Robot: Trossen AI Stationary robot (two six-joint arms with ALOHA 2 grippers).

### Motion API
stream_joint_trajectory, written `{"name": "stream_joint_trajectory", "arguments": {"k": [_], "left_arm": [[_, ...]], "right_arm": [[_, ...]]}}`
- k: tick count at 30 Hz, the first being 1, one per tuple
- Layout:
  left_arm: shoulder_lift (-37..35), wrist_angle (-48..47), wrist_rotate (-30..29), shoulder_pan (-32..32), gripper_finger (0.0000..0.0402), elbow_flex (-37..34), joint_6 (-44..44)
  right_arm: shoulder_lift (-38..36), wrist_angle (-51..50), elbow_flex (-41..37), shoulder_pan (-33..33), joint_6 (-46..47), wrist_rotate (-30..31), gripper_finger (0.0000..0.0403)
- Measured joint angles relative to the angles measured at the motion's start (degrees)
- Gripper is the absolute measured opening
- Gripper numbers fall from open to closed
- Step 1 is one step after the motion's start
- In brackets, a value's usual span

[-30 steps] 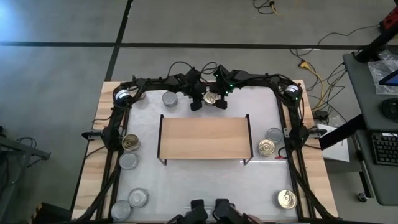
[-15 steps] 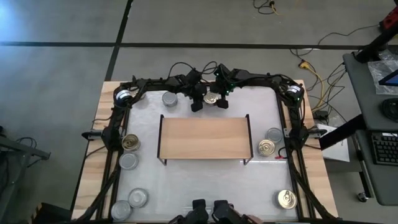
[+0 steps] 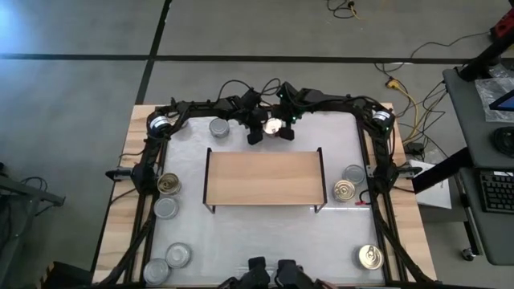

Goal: Stack canned seafood by type on shelf
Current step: Put the blue-pink tuna can on the shelf

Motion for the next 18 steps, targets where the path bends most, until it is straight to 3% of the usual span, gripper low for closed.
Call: {"name": "stream_joint_trajectory", "arguments": {"k": [18], "left_arm": [[-0.09, -0.16, 1.38, 0.01, 0.0075, 1.96, 1.75]], "right_arm": [[-2.7, -2.78, 0.11, 0.04, -0.27, 2.03, 0.038]]}}
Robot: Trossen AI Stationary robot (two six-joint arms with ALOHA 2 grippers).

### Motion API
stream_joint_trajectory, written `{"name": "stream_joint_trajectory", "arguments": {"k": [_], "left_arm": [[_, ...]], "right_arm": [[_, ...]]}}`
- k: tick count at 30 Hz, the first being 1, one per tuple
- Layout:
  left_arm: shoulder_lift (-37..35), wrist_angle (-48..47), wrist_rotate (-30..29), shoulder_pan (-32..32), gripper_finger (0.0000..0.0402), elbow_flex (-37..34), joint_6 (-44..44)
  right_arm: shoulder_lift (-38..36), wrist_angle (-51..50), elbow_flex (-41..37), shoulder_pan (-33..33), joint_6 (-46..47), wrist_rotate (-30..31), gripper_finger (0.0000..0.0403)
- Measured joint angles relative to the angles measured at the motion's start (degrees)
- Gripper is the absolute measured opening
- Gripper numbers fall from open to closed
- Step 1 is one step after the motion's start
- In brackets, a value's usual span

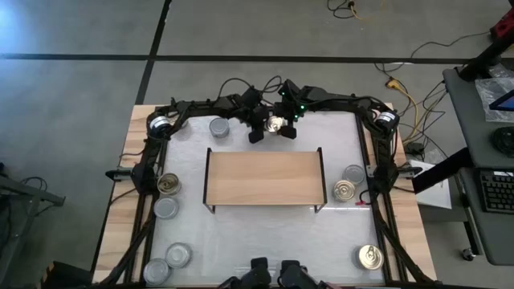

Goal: Stack canned seafood by type on shelf
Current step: Put the blue-pink tuna can on the shelf

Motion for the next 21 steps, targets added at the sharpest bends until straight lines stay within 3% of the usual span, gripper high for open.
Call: {"name": "stream_joint_trajectory", "arguments": {"k": [21], "left_arm": [[-5.35, -13.27, 0.89, 0.29, 0.0075, 5.18, 5.93]], "right_arm": [[-8.25, -5.09, 0.24, 0.5, -3.05, 3.16, 0.0379]]}}
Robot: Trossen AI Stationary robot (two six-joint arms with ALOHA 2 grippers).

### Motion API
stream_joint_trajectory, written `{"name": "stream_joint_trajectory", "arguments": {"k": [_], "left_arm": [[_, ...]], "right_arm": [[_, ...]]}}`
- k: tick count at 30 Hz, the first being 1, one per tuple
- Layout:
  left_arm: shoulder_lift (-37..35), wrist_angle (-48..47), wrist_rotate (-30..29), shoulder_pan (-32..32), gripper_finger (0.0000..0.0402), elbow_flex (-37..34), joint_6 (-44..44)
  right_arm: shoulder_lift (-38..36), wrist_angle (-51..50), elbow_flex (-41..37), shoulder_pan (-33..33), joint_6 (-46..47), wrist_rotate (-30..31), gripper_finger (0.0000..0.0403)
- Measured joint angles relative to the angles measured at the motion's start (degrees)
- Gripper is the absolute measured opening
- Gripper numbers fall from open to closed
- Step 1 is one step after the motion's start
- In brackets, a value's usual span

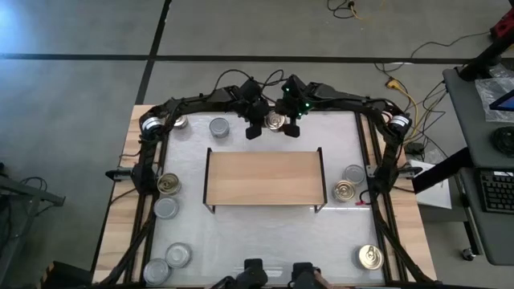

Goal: Stack canned seafood by type on shelf
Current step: Put the blue-pink tuna can on the shelf

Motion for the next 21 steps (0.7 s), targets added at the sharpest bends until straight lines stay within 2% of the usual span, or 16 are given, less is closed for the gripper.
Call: {"name": "stream_joint_trajectory", "arguments": {"k": [15, 21], "left_arm": [[-3.73, -3.71, -1.9, 1.5, 0.0075, -0.09, 0.08], [-4.14, -5.35, -1.99, 1.7, 0.0075, -0.16, -0.28]], "right_arm": [[-3.13, -1.53, 0.0, 0.58, 1.96, 0.68, 0.0378], [0.64, -1.16, -0.53, 0.63, 0.86, 2.18, 0.0379]]}}
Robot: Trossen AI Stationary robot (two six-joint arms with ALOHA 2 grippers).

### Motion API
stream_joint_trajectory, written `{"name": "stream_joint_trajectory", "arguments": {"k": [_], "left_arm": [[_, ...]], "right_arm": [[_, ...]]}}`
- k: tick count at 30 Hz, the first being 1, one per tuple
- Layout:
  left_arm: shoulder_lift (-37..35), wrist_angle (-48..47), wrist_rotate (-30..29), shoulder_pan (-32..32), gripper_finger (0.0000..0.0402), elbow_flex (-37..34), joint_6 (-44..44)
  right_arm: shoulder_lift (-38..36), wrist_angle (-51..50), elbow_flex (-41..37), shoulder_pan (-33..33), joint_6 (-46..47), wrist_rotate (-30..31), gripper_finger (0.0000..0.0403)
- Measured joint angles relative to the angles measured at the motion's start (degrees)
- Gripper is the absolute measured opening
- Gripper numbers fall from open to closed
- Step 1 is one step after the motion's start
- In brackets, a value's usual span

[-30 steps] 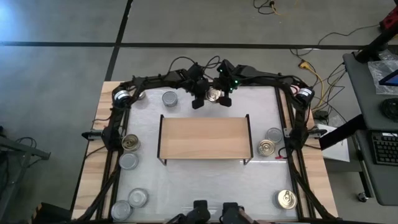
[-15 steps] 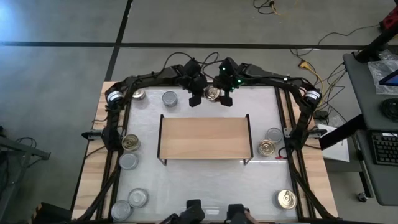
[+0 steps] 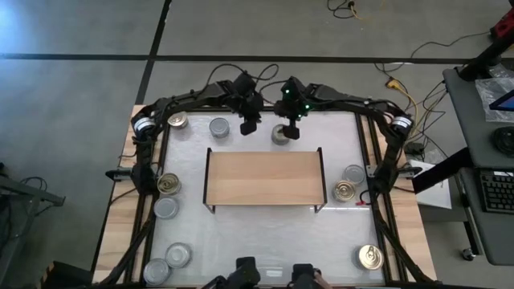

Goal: Stack canned seafood by type on shelf
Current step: Put the blue-pink tuna can on the shelf

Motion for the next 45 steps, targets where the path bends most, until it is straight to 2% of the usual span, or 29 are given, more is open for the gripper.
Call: {"name": "stream_joint_trajectory", "arguments": {"k": [7, 20, 27, 38, 45], "left_arm": [[-0.28, -3.5, 0.06, 0.07, 0.0075, -0.43, -1.36], [1.68, 2.62, 0.76, -0.57, 0.0075, -1.58, -3.55], [1.75, 2.93, 0.74, -0.52, 0.0075, -1.58, -3.75], [1.81, 2.97, 0.57, -0.32, 0.0075, -1.91, -3.02], [1.81, 3.03, 0.57, 0.77, 0.0075, -1.91, -2.86]], "right_arm": [[2.74, -0.33, 0.0, -0.21, -1.5, 1.45, 0.0379], [4.14, -2.44, -0.02, -0.89, 0.34, 1.56, 0.038], [7.07, 0.51, -0.06, -0.78, 2.2, 1.59, 0.038], [10.3, 0.98, 0.2, -0.78, 1.87, -2.47, 0.038], [9.55, 0.72, 0.51, -0.79, 1.28, -1.52, 0.038]]}}
